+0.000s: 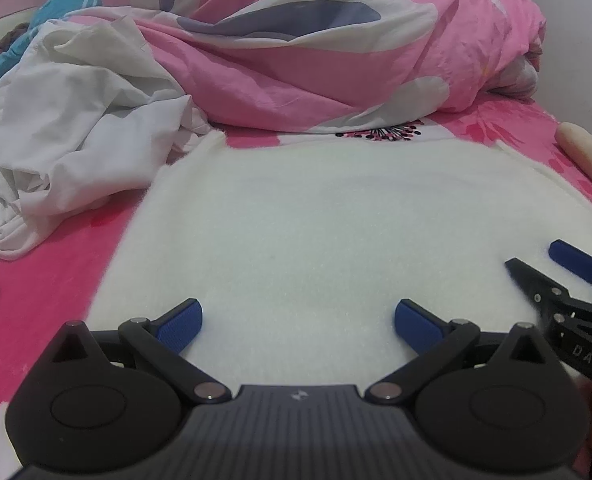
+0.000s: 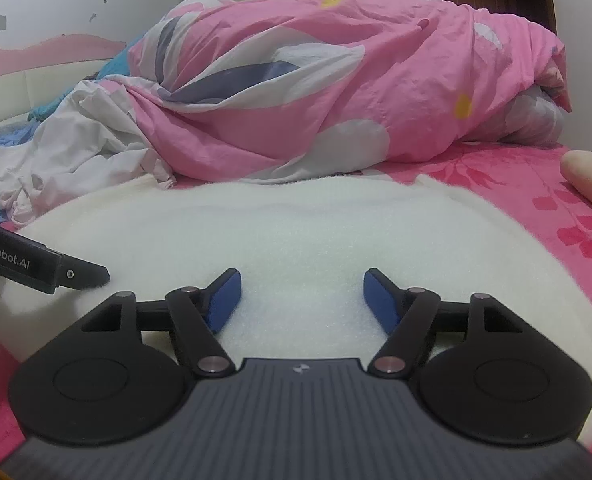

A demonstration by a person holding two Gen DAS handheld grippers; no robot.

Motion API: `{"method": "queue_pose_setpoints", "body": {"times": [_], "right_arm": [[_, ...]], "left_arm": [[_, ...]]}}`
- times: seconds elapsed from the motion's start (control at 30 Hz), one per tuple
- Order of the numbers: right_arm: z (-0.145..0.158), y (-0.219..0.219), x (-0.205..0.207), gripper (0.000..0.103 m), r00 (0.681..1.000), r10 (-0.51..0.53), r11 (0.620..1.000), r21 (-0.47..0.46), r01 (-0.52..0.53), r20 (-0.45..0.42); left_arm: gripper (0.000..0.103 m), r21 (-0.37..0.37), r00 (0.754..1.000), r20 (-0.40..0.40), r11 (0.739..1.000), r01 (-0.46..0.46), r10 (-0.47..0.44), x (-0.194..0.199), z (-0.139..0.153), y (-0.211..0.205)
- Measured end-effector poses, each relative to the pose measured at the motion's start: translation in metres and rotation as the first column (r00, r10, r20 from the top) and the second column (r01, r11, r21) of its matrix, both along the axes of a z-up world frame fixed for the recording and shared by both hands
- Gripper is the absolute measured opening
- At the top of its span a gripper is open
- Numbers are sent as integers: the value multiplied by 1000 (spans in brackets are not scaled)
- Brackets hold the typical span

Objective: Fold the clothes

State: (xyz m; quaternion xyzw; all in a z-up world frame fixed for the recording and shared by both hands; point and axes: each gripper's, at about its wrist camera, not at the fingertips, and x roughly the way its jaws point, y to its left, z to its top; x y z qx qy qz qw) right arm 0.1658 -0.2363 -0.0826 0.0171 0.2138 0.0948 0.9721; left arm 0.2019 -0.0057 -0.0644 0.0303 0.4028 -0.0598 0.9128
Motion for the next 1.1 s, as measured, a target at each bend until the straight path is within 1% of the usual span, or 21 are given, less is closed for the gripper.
{"method": "queue_pose_setpoints", "body": {"times": [0.07, 0.13, 0.17, 0.2, 0.23, 0.43, 0.83, 1.1], "right_arm": [[0, 0, 0, 72, 1000, 2, 1000, 0, -2, 1], [0, 0, -1, 78, 1000, 7, 1000, 0, -7, 1], [0, 1, -1, 85, 1000, 13, 1000, 0, -13, 1], [0, 1, -1, 97, 1000, 19, 1000, 1, -19, 0], [0, 2, -1, 102, 1000, 24, 1000, 1, -24, -1], [1, 4, -2, 102, 998, 58, 998, 5, -58, -4], [1, 2, -3, 102, 998, 61, 998, 19, -61, -5], [1, 5, 0, 102, 998, 58, 998, -5, -58, -18]], "left_arm": [[103, 2, 1000, 0, 1000, -2, 2, 0, 0, -1], [103, 3, 1000, -1, 1000, -4, 4, 0, 0, -1], [103, 4, 1000, -1, 1000, -4, 4, -1, 0, -1], [103, 5, 1000, -1, 1000, -4, 5, -1, 0, -2], [103, 7, 1000, -1, 1000, -5, 5, -1, 0, -2], [103, 11, 1000, 0, 1000, -9, 9, -2, 0, -3], [103, 7, 1000, 14, 1000, -20, 20, -4, -1, -2], [103, -3, 999, 38, 1000, -27, 28, -7, -3, -2]]}}
